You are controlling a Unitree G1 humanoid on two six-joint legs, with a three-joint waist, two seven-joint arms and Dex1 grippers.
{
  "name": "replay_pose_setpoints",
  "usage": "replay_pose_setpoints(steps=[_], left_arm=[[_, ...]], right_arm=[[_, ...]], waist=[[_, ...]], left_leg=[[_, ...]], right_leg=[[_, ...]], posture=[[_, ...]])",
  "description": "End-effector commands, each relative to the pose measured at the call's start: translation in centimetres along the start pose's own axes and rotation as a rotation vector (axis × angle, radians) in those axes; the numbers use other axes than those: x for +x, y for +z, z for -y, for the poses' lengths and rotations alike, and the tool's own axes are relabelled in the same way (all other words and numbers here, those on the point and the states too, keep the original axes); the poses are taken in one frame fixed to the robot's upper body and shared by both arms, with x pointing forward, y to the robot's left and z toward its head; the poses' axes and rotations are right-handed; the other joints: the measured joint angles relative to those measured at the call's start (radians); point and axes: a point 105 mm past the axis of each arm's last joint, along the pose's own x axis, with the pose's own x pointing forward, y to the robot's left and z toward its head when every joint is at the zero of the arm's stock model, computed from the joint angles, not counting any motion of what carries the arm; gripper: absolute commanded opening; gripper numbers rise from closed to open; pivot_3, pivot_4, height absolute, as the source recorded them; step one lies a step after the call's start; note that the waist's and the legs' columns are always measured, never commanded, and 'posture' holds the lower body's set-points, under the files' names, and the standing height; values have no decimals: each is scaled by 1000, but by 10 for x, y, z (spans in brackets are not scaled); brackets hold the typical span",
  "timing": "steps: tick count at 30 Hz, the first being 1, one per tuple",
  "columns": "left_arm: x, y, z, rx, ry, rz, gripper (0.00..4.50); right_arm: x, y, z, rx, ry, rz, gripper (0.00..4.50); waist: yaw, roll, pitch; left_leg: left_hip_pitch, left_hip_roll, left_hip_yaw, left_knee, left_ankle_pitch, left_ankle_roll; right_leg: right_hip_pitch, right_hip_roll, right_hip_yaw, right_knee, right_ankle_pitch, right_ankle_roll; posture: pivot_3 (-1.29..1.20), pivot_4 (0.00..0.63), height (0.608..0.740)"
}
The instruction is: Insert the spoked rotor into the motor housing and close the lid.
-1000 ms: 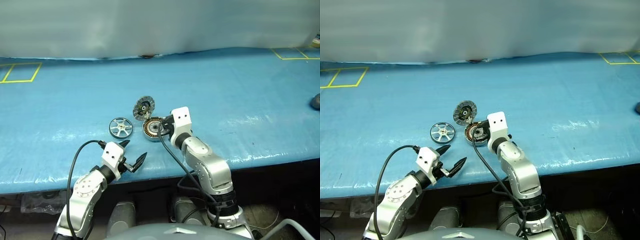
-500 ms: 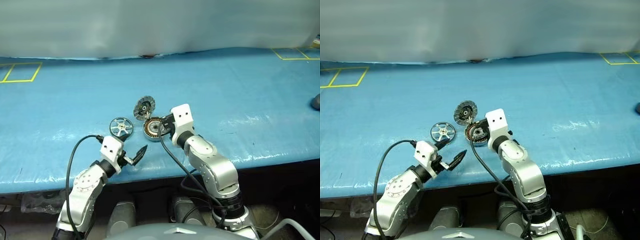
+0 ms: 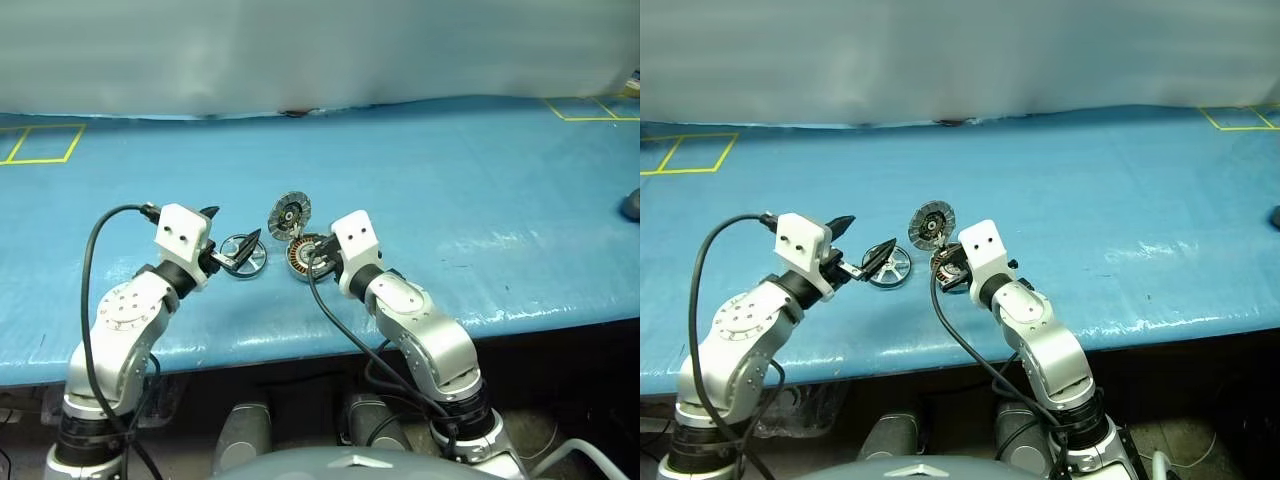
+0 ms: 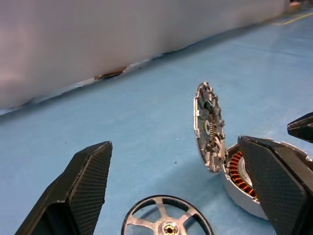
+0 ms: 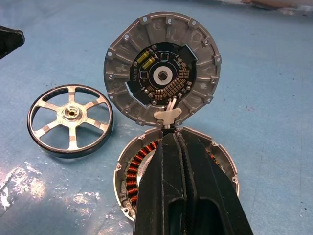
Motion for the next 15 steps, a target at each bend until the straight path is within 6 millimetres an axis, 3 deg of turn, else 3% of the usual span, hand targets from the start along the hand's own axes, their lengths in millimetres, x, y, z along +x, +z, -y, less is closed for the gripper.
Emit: replay_pose_setpoints(steps=[1,7,15], left_arm=[[-1,5,0,27,-46,-106,4500],[1,12,-4,-55,-91,-218,4500],[6,16,-15,-98,-182,-522,4500]], right_arm=[[-2,15,-5,-12,9,61,54],[-2,13,-7,-6,7,59,54],[3,12,-15,24,26,68,54]], waist=[[0,-1,1],[1,-4,3],[-1,-6,4]], left_leg=[[0,0,0,0,0,0],[0,0,-1,0,0,0],[0,0,-2,0,0,0]], right_leg=[[0,0,0,0,2,3],[0,0,-1,0,2,3],[0,1,-1,0,2,4]], posture=[[0,150,740],[0,150,740],[0,150,740]])
